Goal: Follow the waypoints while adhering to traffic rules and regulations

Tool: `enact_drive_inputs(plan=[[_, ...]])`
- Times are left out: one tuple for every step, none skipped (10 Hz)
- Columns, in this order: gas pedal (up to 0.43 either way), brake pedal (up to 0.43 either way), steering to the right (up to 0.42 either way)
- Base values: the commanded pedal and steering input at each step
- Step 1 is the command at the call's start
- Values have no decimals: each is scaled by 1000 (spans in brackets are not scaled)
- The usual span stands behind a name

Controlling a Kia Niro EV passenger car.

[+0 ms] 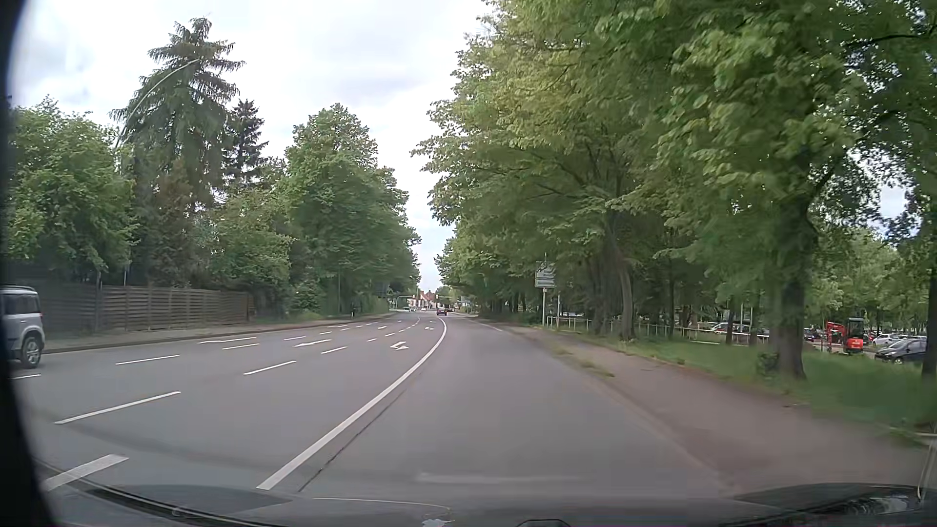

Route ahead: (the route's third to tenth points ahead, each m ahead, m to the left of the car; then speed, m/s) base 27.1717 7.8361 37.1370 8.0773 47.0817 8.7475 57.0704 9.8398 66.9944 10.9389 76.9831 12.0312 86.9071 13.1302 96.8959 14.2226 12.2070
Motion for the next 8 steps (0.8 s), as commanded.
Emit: enact_drive_inputs(plan=[[287, 0, -9], [260, 0, -9], [260, 0, -11], [260, 0, -14], [260, 0, -14], [260, 0, -13], [240, 0, -12], [228, 0, -10]])
